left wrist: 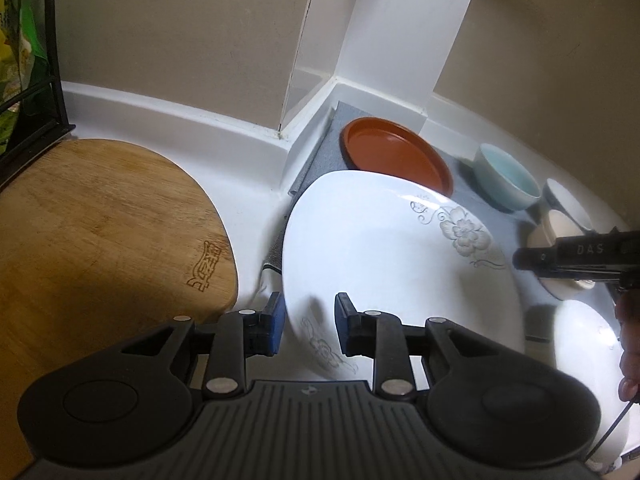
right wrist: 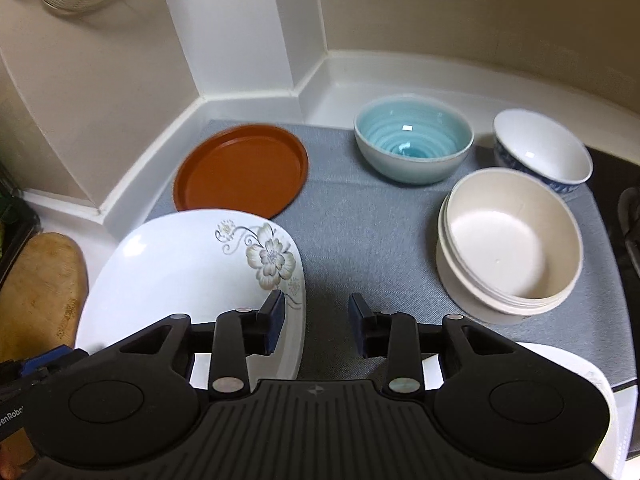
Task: Organize plates and bowls
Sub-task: 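Close both grippers on opposite edges of the white flower-print plate and lift it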
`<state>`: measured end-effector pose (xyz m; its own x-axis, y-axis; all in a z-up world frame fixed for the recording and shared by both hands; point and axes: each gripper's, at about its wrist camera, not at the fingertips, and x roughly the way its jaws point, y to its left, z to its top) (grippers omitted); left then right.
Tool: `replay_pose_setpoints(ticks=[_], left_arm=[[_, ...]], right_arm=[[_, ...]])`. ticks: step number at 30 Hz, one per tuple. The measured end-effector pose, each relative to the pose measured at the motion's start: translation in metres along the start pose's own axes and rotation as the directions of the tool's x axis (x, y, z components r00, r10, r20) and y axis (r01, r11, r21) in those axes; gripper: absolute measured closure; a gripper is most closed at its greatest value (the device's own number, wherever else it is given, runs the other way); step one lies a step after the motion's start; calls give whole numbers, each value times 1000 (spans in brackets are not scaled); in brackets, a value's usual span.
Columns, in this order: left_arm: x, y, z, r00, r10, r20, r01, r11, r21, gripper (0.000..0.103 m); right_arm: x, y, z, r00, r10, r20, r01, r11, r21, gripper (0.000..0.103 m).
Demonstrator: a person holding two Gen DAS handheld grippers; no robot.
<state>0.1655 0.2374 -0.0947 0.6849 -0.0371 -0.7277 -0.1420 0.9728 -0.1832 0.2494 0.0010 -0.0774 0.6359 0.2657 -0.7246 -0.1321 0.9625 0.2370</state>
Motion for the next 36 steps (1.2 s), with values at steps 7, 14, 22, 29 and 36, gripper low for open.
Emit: replay_pose_setpoints(ticks=[7,14,22,29,36], left_arm=[[17,-1,3,999,8,-33,-9,1000,-11,73],[27,-2,4,999,19,-42,-19,1000,9,73],[29,-4,5,999,28,-46,-27,1000,16,75],[20,-4,1,998,17,-61,-15,999,36,76],[3,3,-10,997,5,-72,-1,999,51,76]], right_arm=[[27,4,5,996,50,-70,-53,998,-36,66],[45,13,9,989,93,-113,-100,993,-60,66],[49,13,10,991,92,-99,-98,994,-50,76],[35,8,5,995,69,-76,-74,995,-69,87],[21,7,-9,990,74,-117,-85,992,-89,87]])
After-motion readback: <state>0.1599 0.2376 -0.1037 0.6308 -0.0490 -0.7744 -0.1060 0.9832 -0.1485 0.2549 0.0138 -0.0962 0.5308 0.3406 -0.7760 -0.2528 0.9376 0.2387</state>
